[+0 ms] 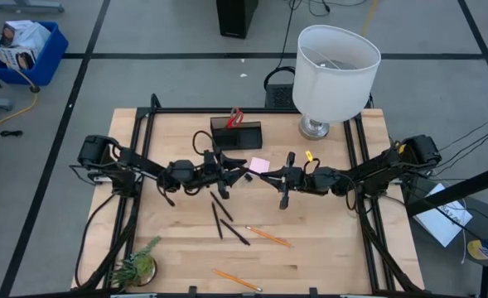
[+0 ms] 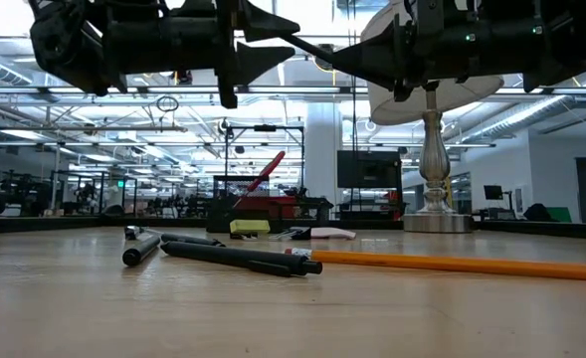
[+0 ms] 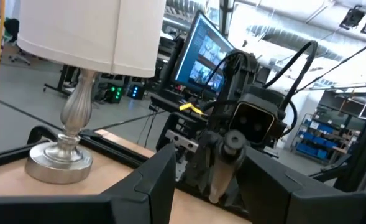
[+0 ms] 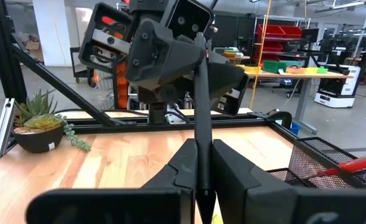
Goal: Pick and place office supplies into organizer
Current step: Put the black pen into the black desk organizer
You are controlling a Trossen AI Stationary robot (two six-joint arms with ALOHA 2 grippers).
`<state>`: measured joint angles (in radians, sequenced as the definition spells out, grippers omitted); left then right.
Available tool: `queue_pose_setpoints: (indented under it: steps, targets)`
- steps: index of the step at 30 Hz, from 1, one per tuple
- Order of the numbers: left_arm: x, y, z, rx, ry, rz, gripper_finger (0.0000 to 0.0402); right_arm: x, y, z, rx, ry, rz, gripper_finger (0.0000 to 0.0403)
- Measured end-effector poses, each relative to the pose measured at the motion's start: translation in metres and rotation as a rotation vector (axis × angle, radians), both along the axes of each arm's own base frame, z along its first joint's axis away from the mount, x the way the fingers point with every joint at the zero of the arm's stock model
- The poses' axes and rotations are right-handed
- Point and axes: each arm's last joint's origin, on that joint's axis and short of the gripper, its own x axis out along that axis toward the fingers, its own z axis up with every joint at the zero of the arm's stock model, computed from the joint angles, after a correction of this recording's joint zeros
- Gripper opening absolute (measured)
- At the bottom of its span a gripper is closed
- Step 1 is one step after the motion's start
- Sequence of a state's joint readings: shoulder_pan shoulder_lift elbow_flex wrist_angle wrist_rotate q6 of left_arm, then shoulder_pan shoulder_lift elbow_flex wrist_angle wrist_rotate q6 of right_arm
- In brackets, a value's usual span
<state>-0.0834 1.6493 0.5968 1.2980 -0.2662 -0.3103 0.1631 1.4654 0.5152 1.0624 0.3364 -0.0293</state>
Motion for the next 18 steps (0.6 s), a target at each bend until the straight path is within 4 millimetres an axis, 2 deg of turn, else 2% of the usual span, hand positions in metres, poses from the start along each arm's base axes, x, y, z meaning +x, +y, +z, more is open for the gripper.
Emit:
queue_pose_setpoints:
  steps: [9,18]
  targets:
    - [0.0,0.0001,-0.0001,0.008,0.003,0.006,0.0158,0.0,-0.0001,-0.0012,-0.004,0.012,-0.005,0.0024]
    - [0.0,0.0,0.0001,0.008,0.0,0.002,0.0057,-0.0002,-0.0006,-0.0015,-0.007,0.016,-0.028,0.0025]
